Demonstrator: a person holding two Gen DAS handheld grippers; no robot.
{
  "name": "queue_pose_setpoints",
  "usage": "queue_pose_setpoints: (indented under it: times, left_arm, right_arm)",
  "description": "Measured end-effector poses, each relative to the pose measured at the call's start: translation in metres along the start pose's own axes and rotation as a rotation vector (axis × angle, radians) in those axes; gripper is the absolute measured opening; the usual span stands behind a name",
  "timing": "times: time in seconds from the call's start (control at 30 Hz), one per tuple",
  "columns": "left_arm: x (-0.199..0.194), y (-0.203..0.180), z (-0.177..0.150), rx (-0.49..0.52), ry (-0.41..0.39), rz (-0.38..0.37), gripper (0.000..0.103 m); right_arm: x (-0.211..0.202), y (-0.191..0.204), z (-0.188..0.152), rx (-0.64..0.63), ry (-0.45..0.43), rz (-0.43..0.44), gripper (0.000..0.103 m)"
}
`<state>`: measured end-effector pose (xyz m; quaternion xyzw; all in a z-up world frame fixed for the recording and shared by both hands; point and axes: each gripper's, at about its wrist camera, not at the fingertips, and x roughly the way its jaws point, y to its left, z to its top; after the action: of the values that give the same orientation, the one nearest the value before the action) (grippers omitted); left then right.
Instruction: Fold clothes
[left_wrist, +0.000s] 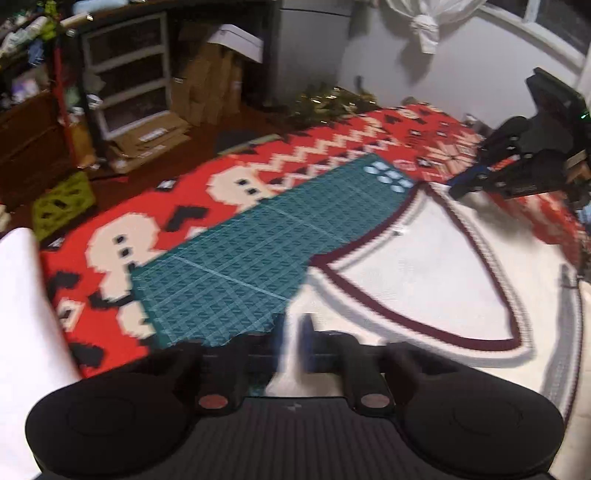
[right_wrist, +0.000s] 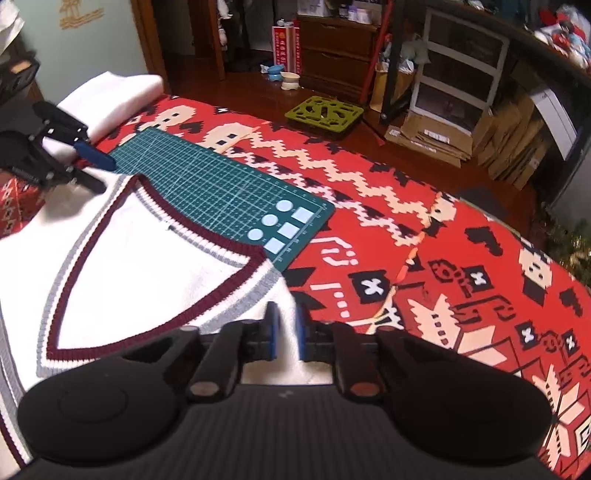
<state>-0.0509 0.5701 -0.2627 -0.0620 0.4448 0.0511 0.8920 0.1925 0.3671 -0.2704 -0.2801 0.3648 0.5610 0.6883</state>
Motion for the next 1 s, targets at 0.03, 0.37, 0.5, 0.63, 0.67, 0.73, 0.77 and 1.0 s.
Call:
queue_pose_setpoints:
  times: [0.03,0.37,0.5,0.63,0.67,0.73,0.77,1.0]
  left_arm:
    - [-0.001,-0.004,0.0,0.02,-0.002,0.014,0.005]
    - [-0.102,-0.033,0.001,0.0,-0.211,0.024,0.005]
    - [-0.16,-0.06,-0.011,0.018,-0.277,0.013,0.005]
    - [-0.202,-0.099,-0.039,0.066,-0.293,0.007,0.004]
    - [-0.212,-0.109,-0.047,0.078,-0.295,0.006,0.004]
    - [-0.227,-0.126,-0.065,0.098,-0.293,-0.002,0.004]
    - [-0.232,-0.134,-0.076,0.105,-0.29,-0.006,0.004]
    - [-0.22,-0.161,-0.138,-0.023,-0.241,-0.024,0.003]
  right_arm:
    - [-0.001,0.004,0.0,-0.016,0.0,-0.013,0.006]
    - [-0.075,0.035,0.004,-0.038,-0.14,-0.128,0.005]
    - [-0.138,0.065,-0.001,-0.061,-0.215,-0.152,0.005]
    - [-0.195,0.108,-0.022,-0.098,-0.263,-0.172,0.004]
    - [-0.207,0.119,-0.03,-0.106,-0.271,-0.175,0.004]
    - [-0.228,0.141,-0.047,-0.12,-0.282,-0.178,0.003]
    - [-0.236,0.151,-0.057,-0.126,-0.285,-0.18,0.003]
    - [-0.259,0.215,-0.148,-0.126,-0.243,-0.16,0.002]
